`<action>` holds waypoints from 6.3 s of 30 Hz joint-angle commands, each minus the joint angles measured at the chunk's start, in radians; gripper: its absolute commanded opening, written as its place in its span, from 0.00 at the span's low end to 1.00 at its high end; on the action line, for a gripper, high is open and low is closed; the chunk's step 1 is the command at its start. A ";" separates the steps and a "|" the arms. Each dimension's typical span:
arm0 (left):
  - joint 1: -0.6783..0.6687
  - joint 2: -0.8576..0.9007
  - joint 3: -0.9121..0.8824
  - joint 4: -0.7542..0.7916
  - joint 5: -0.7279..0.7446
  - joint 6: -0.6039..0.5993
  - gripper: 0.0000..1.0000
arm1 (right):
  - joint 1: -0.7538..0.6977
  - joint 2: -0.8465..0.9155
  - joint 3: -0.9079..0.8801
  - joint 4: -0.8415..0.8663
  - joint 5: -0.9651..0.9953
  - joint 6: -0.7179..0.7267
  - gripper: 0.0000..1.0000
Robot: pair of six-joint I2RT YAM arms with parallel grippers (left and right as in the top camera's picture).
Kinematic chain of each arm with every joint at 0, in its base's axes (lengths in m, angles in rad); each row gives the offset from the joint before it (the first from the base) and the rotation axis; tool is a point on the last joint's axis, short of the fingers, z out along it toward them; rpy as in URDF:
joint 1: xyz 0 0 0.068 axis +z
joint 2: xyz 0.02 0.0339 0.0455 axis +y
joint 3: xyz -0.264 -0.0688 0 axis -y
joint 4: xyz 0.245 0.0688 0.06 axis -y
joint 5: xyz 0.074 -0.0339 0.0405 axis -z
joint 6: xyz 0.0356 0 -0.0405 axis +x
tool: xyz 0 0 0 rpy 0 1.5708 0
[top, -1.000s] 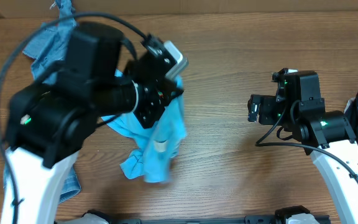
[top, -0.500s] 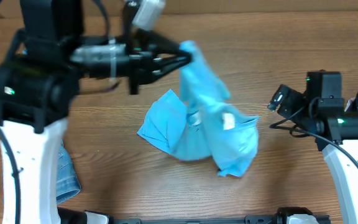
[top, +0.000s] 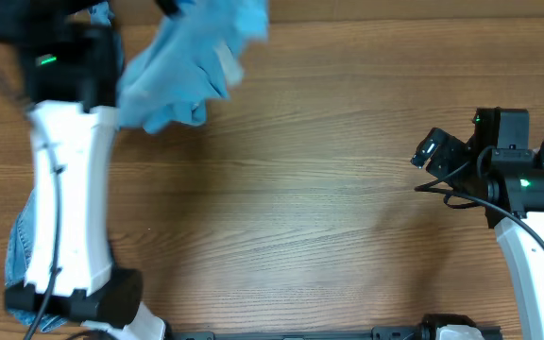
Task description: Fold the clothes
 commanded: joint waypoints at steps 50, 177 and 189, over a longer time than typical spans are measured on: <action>0.180 0.117 -0.164 -1.658 -1.057 0.778 0.04 | 0.242 0.296 -0.258 0.173 -0.555 0.195 0.73; 0.126 0.077 -0.443 -1.965 -1.204 0.739 0.04 | -0.317 0.796 0.646 -0.459 0.020 -0.174 0.04; 0.152 0.131 -0.443 -1.571 -1.453 0.560 0.04 | -0.282 0.800 0.646 -0.135 0.024 -0.147 0.04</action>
